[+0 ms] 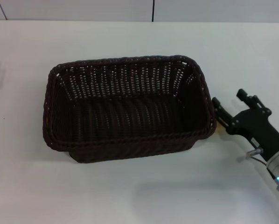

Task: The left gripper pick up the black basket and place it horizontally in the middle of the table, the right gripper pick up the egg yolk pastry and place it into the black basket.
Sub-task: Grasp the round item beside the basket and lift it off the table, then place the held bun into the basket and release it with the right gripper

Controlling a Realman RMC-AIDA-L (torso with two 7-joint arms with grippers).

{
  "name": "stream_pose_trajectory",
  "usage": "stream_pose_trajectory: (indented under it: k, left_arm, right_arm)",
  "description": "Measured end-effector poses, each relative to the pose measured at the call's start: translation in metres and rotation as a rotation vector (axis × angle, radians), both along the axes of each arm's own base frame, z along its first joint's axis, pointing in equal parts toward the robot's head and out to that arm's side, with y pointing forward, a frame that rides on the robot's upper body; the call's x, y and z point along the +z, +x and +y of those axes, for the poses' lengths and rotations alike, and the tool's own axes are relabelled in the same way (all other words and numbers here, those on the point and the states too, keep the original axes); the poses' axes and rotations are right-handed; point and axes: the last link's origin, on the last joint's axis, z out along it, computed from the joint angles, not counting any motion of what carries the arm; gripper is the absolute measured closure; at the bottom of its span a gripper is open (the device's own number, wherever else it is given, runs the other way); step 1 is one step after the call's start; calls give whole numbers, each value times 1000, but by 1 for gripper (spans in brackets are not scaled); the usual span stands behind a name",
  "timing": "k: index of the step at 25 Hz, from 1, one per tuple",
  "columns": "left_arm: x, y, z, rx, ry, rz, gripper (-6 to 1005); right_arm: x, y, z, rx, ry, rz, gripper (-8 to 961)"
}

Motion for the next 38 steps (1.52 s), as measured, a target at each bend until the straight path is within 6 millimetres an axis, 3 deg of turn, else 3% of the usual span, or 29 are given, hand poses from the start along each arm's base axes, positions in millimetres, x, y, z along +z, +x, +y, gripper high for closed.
stream_pose_trajectory:
  k: [5,16,21,24,28,30,35,38]
  left_arm:
    - [-3,1,3,3,-18,18,180]
    - [-4,5,6,-5,-29,39,180]
    - [-4,4,6,-4,-30,43,180]
    - [-4,4,6,-3,-30,45,180]
    - [-4,4,6,-3,-31,47,180]
    - [-4,4,6,-3,-31,48,180]
    - [-4,4,6,-3,-32,48,180]
    - [-4,4,6,-2,-32,48,180]
  right_arm:
    - [-5,1,3,-23,-33,-10,191]
    - [-11,2,7,-44,-63,-32,386]
    - [-9,1,6,-33,-56,-29,590]
    - [-8,0,5,-27,-44,-22,761]
    - [4,-5,-4,26,31,35,794]
    - [26,-16,-23,142,161,126,810]
    - [55,-36,-50,336,323,247,830]
    - [61,-43,-54,390,355,275,843]
